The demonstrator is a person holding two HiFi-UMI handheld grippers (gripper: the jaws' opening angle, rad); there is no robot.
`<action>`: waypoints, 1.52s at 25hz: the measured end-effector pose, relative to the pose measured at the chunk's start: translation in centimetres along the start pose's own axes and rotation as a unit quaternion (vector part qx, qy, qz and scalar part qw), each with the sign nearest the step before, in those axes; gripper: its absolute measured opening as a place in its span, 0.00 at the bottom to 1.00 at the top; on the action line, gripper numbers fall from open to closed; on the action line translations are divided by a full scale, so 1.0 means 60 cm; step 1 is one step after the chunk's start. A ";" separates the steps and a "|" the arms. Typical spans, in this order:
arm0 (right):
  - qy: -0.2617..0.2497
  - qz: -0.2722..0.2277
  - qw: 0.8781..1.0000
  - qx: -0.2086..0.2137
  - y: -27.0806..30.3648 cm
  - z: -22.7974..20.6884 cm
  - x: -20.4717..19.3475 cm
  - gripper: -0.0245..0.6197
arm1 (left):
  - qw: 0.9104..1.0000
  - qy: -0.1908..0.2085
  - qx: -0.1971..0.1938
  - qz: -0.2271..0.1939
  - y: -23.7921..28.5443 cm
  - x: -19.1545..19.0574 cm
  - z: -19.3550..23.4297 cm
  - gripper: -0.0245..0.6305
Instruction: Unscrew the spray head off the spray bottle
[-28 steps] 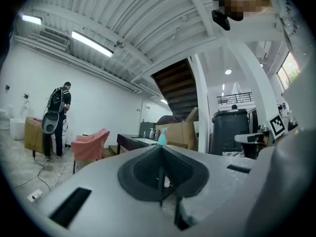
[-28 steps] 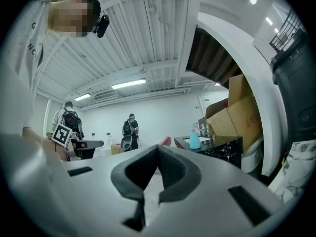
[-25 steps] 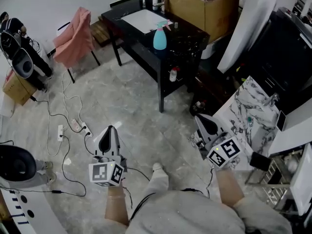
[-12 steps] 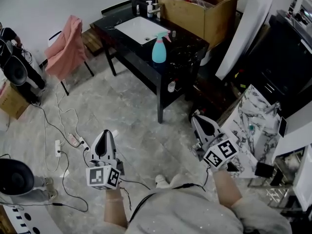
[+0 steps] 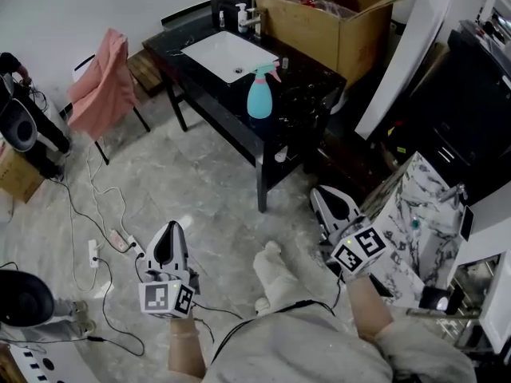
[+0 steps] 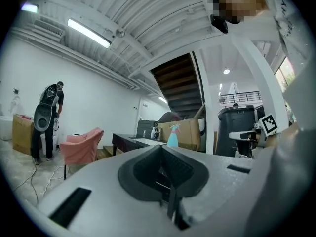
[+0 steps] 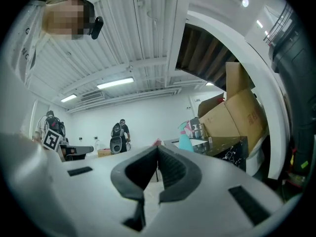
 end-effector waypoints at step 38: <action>0.003 0.047 0.997 0.063 0.465 -0.206 0.042 0.31 | 0.960 0.030 -0.264 0.086 0.615 -0.041 -0.055 0.54</action>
Point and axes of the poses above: the fingertips, and each gripper's own axes: y forward along the fingers, z to its left, x out of its top, the point moved 7 cm from there along -y, backward along the fingers, and after that the axes turned 3 degrees about z, right-handed, at the moved point
